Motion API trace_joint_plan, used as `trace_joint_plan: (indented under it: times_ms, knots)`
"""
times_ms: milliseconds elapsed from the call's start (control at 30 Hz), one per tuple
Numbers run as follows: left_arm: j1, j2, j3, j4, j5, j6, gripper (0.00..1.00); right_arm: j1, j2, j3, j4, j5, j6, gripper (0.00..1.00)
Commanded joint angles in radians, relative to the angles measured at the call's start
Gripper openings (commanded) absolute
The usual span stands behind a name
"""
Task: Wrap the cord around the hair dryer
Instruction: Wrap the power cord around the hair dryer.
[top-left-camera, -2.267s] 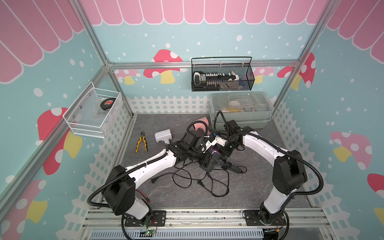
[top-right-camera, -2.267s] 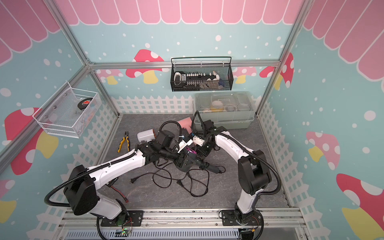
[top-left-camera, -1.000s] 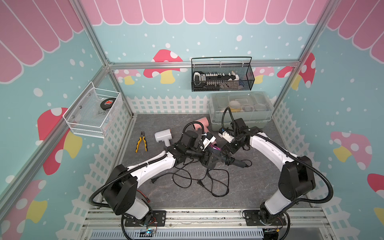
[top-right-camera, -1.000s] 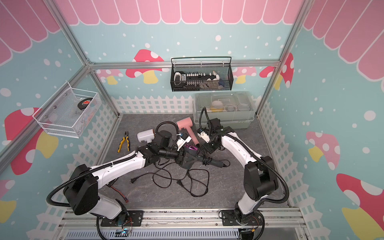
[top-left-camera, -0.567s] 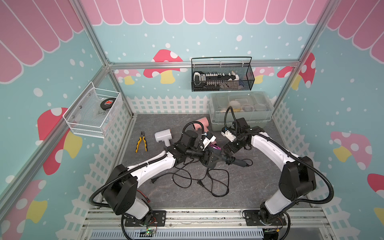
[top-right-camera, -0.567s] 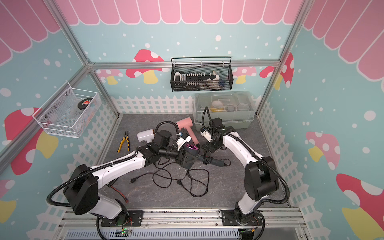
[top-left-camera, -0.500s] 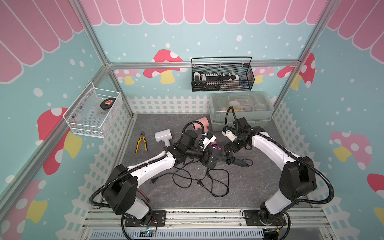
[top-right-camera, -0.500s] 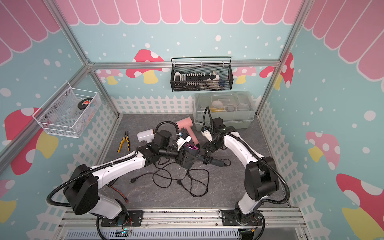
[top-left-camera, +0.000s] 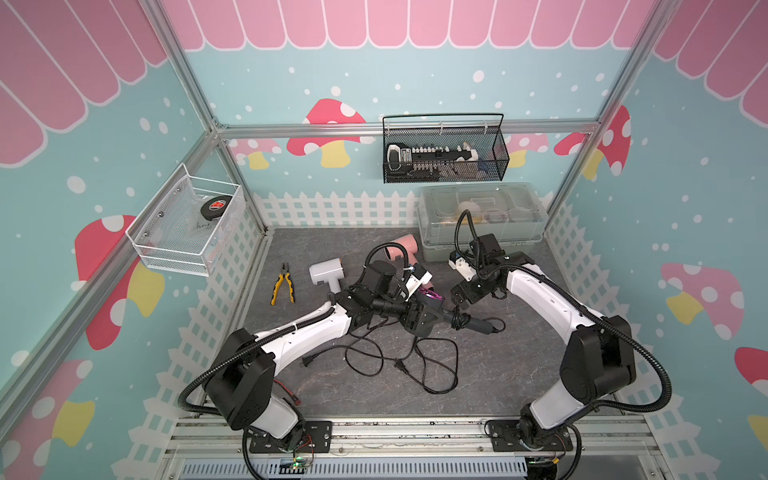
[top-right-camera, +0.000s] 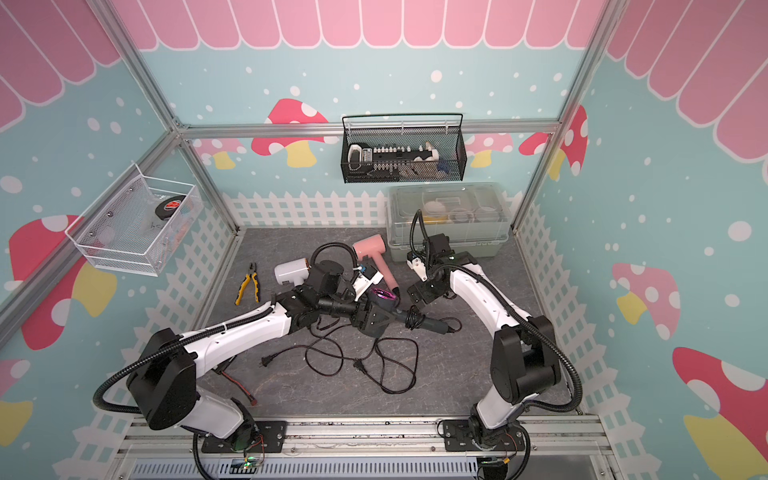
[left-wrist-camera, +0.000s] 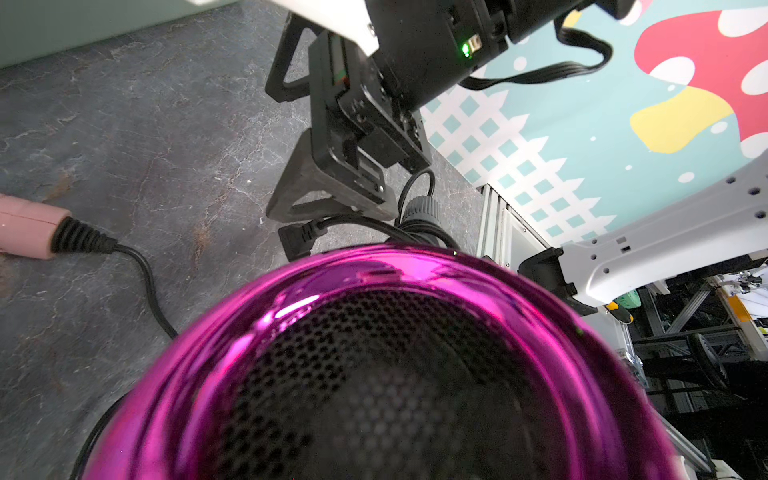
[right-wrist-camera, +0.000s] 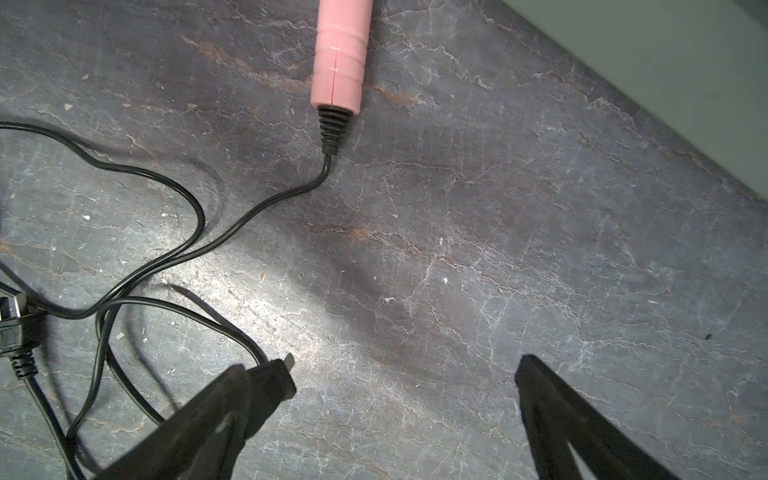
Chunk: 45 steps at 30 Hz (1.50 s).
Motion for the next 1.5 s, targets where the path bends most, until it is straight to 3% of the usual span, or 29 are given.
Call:
trace_joint_plan:
  times_ms: [0, 533, 1467]
  knots:
    - [-0.002, -0.003, 0.028, 0.036, 0.007, 0.020, 0.00, -0.006, -0.036, -0.002, -0.018, 0.013, 0.007, 0.99]
    - [-0.013, 0.007, 0.052, -0.052, -0.094, 0.045, 0.00, -0.012, -0.006, -0.008, -0.013, -0.010, 0.011, 0.98]
    - [-0.018, 0.015, 0.071, -0.077, -0.097, 0.051, 0.00, -0.032, -0.061, 0.051, -0.019, 0.031, 0.057, 0.98]
